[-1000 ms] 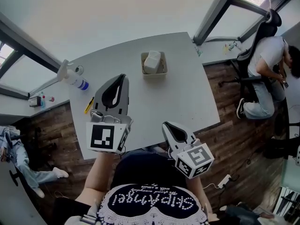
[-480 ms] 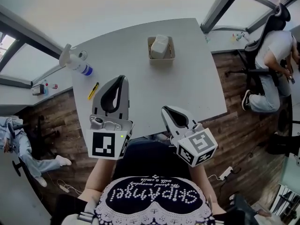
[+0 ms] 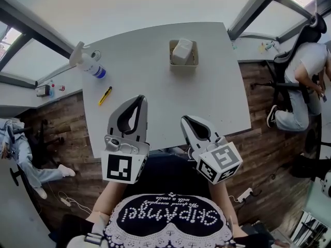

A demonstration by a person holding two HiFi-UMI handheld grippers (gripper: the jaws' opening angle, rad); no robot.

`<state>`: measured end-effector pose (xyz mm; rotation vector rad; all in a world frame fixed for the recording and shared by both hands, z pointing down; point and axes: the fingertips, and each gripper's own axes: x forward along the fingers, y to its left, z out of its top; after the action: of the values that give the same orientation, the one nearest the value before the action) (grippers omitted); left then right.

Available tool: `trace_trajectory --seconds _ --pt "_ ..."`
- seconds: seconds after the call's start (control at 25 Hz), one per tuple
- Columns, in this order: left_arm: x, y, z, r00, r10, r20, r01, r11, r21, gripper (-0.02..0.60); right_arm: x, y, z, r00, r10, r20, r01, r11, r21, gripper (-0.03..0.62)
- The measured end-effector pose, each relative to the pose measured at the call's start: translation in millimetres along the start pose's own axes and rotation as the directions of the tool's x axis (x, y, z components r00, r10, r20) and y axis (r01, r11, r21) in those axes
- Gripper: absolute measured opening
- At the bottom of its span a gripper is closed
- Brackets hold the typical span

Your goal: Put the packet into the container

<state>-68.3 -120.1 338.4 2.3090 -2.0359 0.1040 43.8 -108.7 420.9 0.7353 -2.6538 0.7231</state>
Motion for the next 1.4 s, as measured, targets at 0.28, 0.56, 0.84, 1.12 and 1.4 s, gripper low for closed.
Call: trace_trajectory --seconds 0.28,0.56,0.84,1.12,1.4 --pt "-9 -20 -24 0.998 -0.04 -0.055 0.038 0.999 -0.03 0.008 -3 -1 2 1.0 0.006 0.021 -0.006 1.0 -0.012 0.017" --pt "-20 -37 -41 0.991 -0.081 -0.102 0.077 0.996 -0.048 0.008 -8 -2 2 1.0 -0.004 0.025 0.004 1.0 -0.02 0.017" --pt "-24 -48 -49 0.986 -0.116 -0.122 0.109 0.992 -0.058 0.008 -12 -6 -1 0.999 -0.02 0.036 0.02 0.999 -0.024 0.016" --pt "-24 -58 -62 0.975 -0.165 -0.15 0.156 0.985 -0.07 0.008 -15 -10 -1 0.998 -0.044 0.033 0.044 0.999 -0.013 0.015" --pt "-23 -63 -66 0.964 -0.207 -0.169 0.194 0.977 -0.091 0.008 -15 -9 -2 0.999 -0.042 0.028 0.042 0.999 -0.012 0.017"
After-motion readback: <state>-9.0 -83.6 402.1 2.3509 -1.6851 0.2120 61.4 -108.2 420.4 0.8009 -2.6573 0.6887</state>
